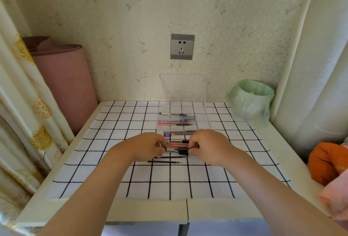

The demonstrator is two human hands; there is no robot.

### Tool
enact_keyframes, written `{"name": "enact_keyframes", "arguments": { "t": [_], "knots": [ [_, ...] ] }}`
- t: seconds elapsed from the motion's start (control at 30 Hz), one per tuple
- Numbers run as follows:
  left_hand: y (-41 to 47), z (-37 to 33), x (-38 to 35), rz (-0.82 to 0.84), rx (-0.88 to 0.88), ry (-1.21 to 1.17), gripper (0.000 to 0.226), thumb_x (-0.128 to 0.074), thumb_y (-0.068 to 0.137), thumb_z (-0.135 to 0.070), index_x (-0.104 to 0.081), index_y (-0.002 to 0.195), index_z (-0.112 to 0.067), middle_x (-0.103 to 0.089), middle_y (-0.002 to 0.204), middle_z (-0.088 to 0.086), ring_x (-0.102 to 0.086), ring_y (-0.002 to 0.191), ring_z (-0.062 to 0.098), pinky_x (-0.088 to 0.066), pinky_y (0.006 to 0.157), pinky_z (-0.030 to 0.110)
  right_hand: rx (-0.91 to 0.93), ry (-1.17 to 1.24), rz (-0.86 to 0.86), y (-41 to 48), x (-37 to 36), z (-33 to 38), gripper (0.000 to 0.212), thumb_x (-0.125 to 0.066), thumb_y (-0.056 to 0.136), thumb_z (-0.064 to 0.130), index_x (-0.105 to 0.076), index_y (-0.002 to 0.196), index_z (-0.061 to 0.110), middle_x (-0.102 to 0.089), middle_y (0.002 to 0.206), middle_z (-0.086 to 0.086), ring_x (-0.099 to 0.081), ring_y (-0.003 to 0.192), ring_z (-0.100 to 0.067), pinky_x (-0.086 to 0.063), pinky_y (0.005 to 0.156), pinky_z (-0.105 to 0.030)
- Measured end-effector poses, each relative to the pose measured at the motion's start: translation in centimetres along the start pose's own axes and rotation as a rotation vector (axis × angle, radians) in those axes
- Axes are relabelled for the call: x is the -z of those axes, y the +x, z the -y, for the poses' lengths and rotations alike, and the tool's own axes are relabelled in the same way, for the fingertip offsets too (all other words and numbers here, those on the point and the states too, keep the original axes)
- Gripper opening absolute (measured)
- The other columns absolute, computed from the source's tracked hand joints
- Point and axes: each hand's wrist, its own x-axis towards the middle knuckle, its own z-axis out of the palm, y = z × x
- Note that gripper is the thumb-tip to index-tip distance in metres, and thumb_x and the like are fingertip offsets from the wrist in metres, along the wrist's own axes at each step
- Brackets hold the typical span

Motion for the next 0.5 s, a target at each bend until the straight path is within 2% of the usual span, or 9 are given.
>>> {"name": "enact_keyframes", "arguments": {
  "t": [0.07,0.17,0.27,0.37,0.5],
  "knots": [
    [-0.2,0.7,0.6,0.011,0.054,0.000,0.008,-0.054,0.097,-0.031,-0.062,0.100,-0.031,-0.069,0.091,-0.009,-0.061,0.076,0.007,-0.050,0.075,0.025,-0.027,-0.003,0.031,0.0,0.1,-0.4,0.012,-0.064,0.089,0.037,-0.072,0.093,0.029,-0.065,0.090,0.010,-0.058,0.082,-0.011,-0.043,0.068,-0.027],
    [-0.5,1.9,1.5,-0.060,0.132,0.129,0.006,-0.059,0.092,-0.038,-0.060,0.089,-0.033,-0.063,0.088,-0.010,-0.056,0.077,0.007,-0.043,0.067,0.024,-0.052,-0.025,0.049,-0.2,0.2,-0.7,0.014,-0.063,0.091,0.038,-0.072,0.096,0.029,-0.064,0.086,0.013,-0.057,0.079,-0.010,-0.039,0.065,-0.025],
    [-0.7,2.4,1.7,-0.232,0.170,0.265,0.006,-0.061,0.090,-0.038,-0.062,0.097,-0.037,-0.062,0.095,-0.011,-0.058,0.087,0.010,-0.052,0.078,0.030,-0.049,-0.040,0.053,-0.2,0.2,-0.5,0.015,-0.062,0.091,0.037,-0.072,0.097,0.029,-0.065,0.086,0.012,-0.056,0.077,-0.010,-0.041,0.066,-0.026],
    [-0.8,1.0,1.2,-0.365,0.033,0.168,0.012,-0.062,0.090,-0.039,-0.067,0.102,-0.039,-0.065,0.100,-0.017,-0.060,0.093,0.008,-0.051,0.084,0.031,-0.018,-0.029,0.058,-0.2,0.0,0.0,0.015,-0.060,0.091,0.038,-0.072,0.095,0.030,-0.067,0.087,0.012,-0.059,0.080,-0.011,-0.046,0.070,-0.027],
    [-0.6,-0.9,-0.2,-0.248,-0.120,0.117,0.018,-0.067,0.088,-0.041,-0.070,0.105,-0.038,-0.067,0.102,-0.017,-0.060,0.094,0.006,-0.052,0.086,0.032,0.020,-0.006,0.009,0.1,-0.2,0.7,0.015,-0.061,0.089,0.041,-0.071,0.093,0.031,-0.065,0.085,0.013,-0.057,0.079,-0.009,-0.043,0.068,-0.026]
  ]
}}
